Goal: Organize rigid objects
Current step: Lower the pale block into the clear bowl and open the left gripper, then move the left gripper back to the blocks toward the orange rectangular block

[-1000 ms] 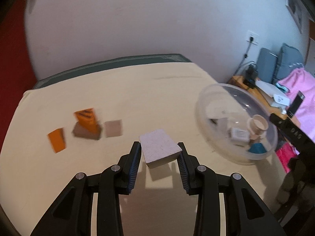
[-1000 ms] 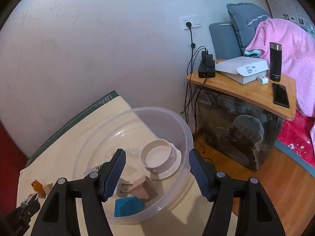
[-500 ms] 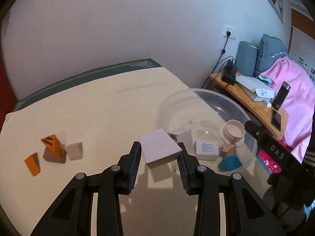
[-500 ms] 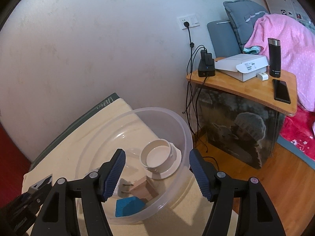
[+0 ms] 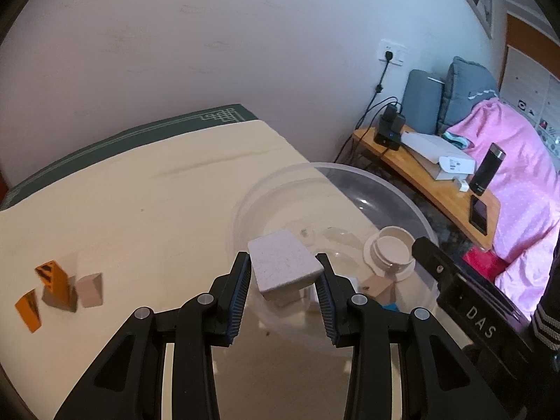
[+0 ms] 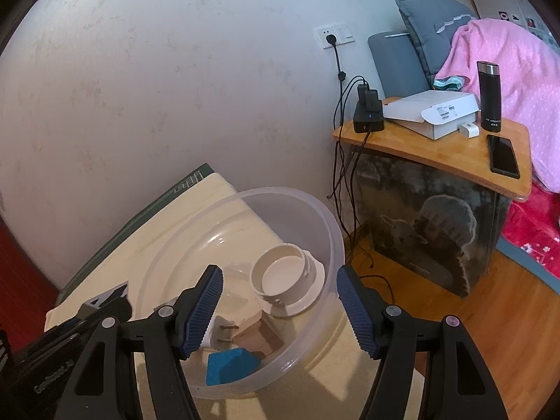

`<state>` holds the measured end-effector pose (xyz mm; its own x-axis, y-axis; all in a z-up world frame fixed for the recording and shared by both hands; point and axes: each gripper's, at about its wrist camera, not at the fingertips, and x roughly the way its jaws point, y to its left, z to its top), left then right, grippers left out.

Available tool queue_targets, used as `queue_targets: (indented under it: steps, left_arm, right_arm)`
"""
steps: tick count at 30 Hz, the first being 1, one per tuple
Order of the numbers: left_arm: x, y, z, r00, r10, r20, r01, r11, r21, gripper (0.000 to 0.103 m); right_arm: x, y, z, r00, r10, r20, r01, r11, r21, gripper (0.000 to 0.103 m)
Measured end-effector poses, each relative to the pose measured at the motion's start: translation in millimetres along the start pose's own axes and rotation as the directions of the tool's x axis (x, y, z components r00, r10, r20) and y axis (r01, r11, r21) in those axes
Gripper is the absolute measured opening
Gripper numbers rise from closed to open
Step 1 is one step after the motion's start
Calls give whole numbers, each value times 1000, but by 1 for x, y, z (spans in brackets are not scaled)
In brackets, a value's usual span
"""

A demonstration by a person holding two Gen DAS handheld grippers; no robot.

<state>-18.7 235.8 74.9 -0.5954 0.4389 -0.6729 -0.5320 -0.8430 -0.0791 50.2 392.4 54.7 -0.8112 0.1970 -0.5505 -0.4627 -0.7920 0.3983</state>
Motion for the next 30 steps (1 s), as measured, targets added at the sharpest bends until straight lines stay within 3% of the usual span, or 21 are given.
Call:
queue_targets:
  steps: [1,2,3,15,19,30]
  left_arm:
    - [3,0,-1,1000,-4,-6,4,1000,4,48]
    - [5,2,-1,1000,0,-16,0,1000,1,59]
    - [7,5,-2,1000,5,-19,-5,1000,-10,62]
    - [6,26,-12,997,63,-37,-65,995,-72,62]
    - [5,28,-16,995,92,-45,-94,993,-69,63]
    - [-2,45,-24,989,140,-49,-145,983,-112,67]
  right_arm:
    - [0,0,0,1000,1,-2,-1,1000,1,71]
    - [0,0,0,1000,2,-3,-2,1000,2,71]
    - [0,0,0,1000,3,-3,-3,1000,2,71]
    - [1,-1,-2,1000,7,-2,-7,1000,0,71]
    - [0,-3,-2,1000,9,8,-9,1000,10,82]
    - [-3,-3,-2,1000,12,26,-13,1000,7,84]
